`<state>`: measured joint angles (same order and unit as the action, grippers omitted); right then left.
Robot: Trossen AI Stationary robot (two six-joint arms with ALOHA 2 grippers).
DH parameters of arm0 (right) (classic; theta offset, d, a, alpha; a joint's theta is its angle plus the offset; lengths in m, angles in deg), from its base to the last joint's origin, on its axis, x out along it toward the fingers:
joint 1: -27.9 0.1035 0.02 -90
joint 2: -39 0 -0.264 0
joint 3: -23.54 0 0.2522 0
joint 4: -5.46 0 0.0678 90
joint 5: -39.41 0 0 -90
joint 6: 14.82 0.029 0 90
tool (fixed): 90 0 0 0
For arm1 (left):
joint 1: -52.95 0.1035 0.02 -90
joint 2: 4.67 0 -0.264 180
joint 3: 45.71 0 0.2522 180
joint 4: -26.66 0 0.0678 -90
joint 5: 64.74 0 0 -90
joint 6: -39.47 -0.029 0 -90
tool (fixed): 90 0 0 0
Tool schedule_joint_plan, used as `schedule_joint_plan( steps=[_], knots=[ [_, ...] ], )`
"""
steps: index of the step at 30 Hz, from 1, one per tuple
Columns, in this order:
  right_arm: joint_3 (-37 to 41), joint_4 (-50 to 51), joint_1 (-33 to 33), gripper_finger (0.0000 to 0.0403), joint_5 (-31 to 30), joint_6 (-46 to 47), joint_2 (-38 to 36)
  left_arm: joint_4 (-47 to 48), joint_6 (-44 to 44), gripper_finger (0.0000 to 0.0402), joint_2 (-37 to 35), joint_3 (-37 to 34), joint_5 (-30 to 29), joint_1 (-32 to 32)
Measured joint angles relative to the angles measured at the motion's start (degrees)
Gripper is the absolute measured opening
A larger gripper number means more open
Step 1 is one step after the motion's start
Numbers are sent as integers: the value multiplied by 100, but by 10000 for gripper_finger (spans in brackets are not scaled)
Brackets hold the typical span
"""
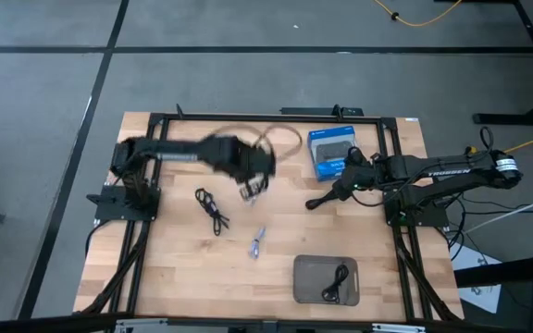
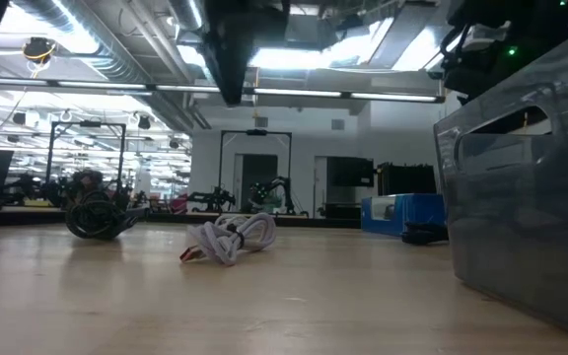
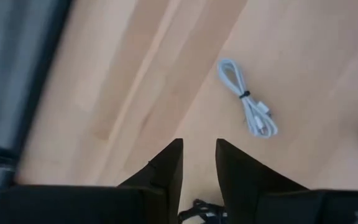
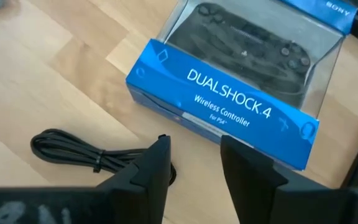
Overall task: Pick and place USB-C Cables
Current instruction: Put the top white charger cable into the black bin
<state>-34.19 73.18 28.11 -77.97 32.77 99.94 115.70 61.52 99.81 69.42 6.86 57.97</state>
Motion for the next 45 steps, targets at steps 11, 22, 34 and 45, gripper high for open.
schedule_joint_plan(
  steps=[11, 22, 34, 45],
  knots=[
    [1, 17, 2, 145, 203, -314, 5, -468, -484, 88, 762, -5, 1316, 1064],
    [1, 20, 2, 145, 203, -310, 5, -968, -317, 88, 1507, -5, 1323, 442],
    [1, 42, 1, 145, 219, -309, 5, -1277, -134, 88, 1997, -169, 1321, 439],
    [1, 74, 0, 145, 313, -313, 5, -2175, 61, 88, 1910, -1146, 2262, 589]
  ],
)
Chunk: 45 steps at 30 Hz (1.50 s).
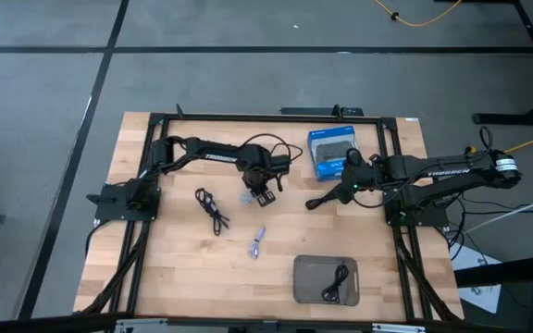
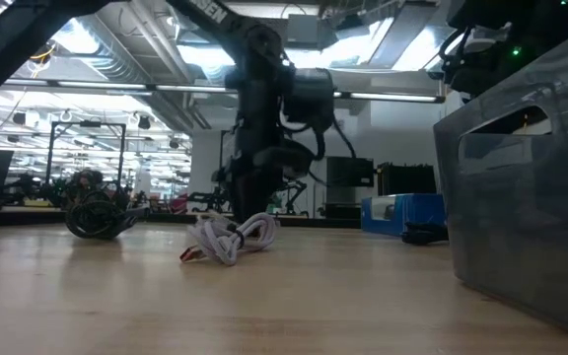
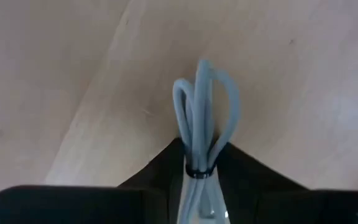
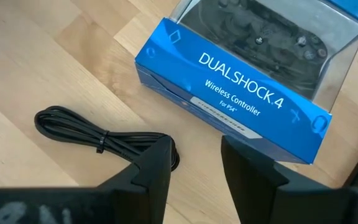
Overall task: Pick and place USB-C Cables
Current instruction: Put the top white charger cable into the black bin
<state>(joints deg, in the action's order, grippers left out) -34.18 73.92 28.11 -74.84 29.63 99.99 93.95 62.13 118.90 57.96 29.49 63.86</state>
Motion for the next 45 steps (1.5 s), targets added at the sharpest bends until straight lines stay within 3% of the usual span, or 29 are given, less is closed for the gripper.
schedule_joint_plan(
  steps=[4, 7, 11, 16, 22, 25, 29, 35, 39, 45],
  knots=[
    [0, -1, 0, 145, -2, 1, 0, -455, 124, 88, -47, -364, 180, -41],
    [0, -2, 0, 145, -2, 4, 0, -448, 120, 82, -53, -441, -265, -148],
    [0, -2, -1, 145, -4, 4, 0, -451, -31, 29, -93, -405, -589, -307],
    [0, 0, 1, 145, -7, 0, 0, -380, -224, 22, -290, -83, -959, -681],
    [0, 98, 1, 145, -11, 32, 0, -708, -250, 18, -1105, 501, -1609, -1534],
    [0, 94, 1, 145, -173, 30, 0, -1492, -570, 18, -1270, 608, -1709, -1971],
    [0, 47, -1, 145, -371, 30, -2, -3283, -997, 17, -1439, 669, -1615, -2486],
    [0, 20, 0, 145, -367, 30, -2, -5303, -1285, 17, -1003, 649, -1116, -2816],
    [0, 17, 1, 145, -355, 30, -2, -6006, -1002, 17, -627, 658, -690, -2906],
    [0, 17, 1, 145, -267, 30, -2, -6707, -279, 16, -95, 656, -672, -3060]
  ],
)
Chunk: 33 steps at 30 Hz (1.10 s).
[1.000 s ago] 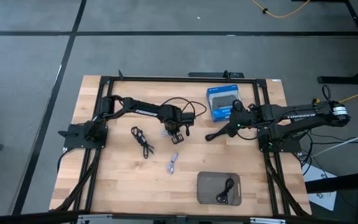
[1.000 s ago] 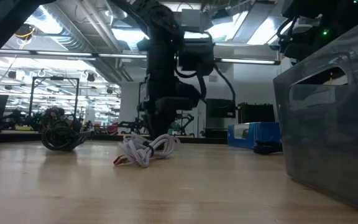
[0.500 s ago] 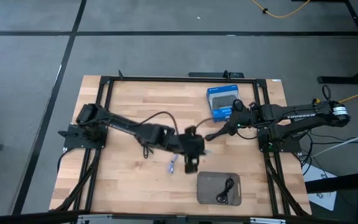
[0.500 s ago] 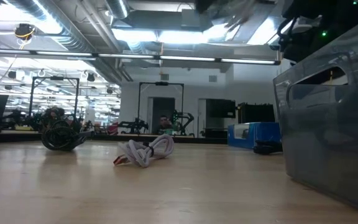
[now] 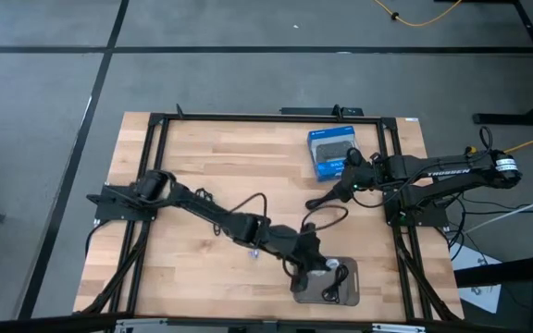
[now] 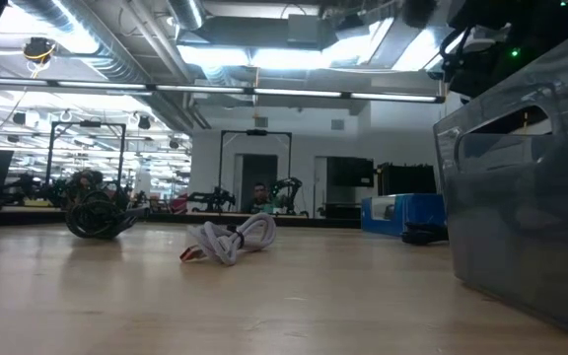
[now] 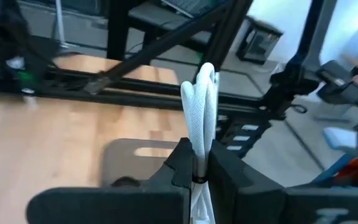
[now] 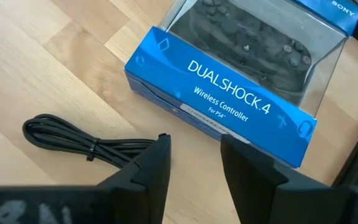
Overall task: Pick and place USB-C Cables
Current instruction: Put the top white charger cable into the black bin, then put the white charger cable into the black bin
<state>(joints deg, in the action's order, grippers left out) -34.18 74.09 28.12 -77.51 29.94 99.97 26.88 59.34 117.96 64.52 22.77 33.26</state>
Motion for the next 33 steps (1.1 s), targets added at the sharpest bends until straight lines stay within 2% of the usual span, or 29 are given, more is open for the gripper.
schedule_joint_plan(
  steps=[6, 13, 19, 22, 24, 26, 30, 33],
  knots=[
    [0, -2, -1, 145, 2, 17, 0, -290, 237, 17, 418, 0, 115, -21],
    [0, -2, -1, 145, 9, 17, 0, -143, 660, 93, 463, 0, 360, 92],
    [0, -2, -2, 145, 11, 10, 0, -98, 674, 108, 463, 0, 584, 199],
    [0, 1, -2, 145, 13, 8, 0, 382, 674, 107, 348, 0, 1010, 267],
    [0, 1, 0, 145, 13, 6, 0, 889, 669, 106, 141, 0, 1079, 367],
    [0, 1, -1, 145, 13, 6, 0, 1574, 599, 106, -147, 4, 839, 461],
    [0, 3, -2, 145, 13, 15, 0, 3201, 448, 106, -607, 11, -462, 561],
    [0, -19, 1, 145, 13, 17, 0, 4374, 652, 106, -906, 4, -1281, 582]
  ],
)
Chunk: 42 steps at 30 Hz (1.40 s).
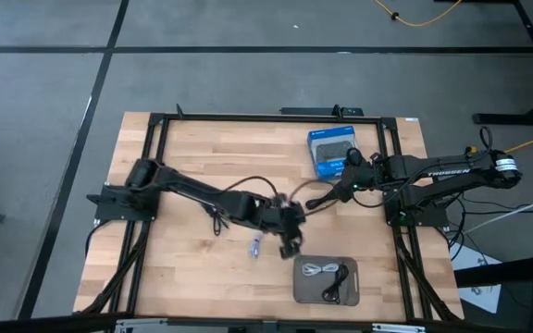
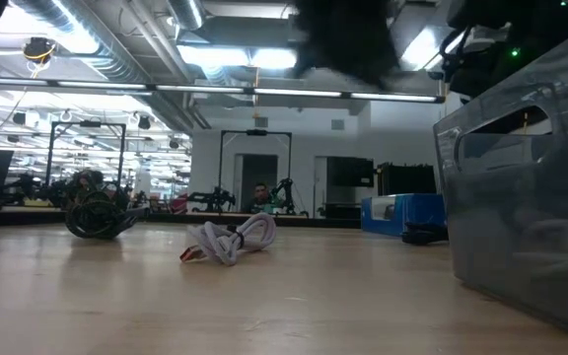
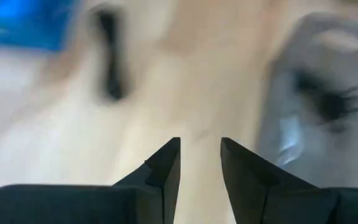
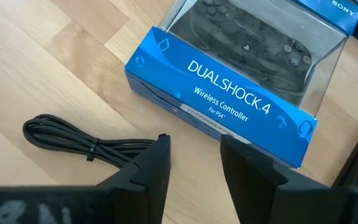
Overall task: Pick and place USB-C Cables
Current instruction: Put the white charger cable into the black bin
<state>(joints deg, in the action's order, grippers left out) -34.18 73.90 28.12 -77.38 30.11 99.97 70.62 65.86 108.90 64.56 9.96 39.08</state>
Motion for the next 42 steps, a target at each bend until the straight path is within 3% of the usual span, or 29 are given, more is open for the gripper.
schedule_joint_plan(
  steps=[3, 5, 10, 14, 25, 30, 42],
  knots=[
    [0, -30, 0, 145, 1, 0, 1, 964, 581, 106, -143, 26, -364, 0],
    [0, -43, -2, 145, 49, 2, 0, 1902, 1216, 106, -200, -10, -342, -4],
    [0, -104, -2, 145, 140, 53, 7, 2979, 2856, 107, -215, -172, -299, -138],
    [0, -114, -2, 145, 140, 148, 7, 2723, 3446, 107, -209, -451, -73, -284],
    [0, -132, -2, 145, 146, 137, 7, 873, 3877, 107, -209, -1403, 300, -509],
    [0, -132, -2, 145, 146, 126, 7, 794, 4388, 107, -207, -1705, 283, -538],
    [0, -125, 0, 145, 145, 111, 7, -75, 4401, 107, 101, -1974, 287, -538]
  ],
)
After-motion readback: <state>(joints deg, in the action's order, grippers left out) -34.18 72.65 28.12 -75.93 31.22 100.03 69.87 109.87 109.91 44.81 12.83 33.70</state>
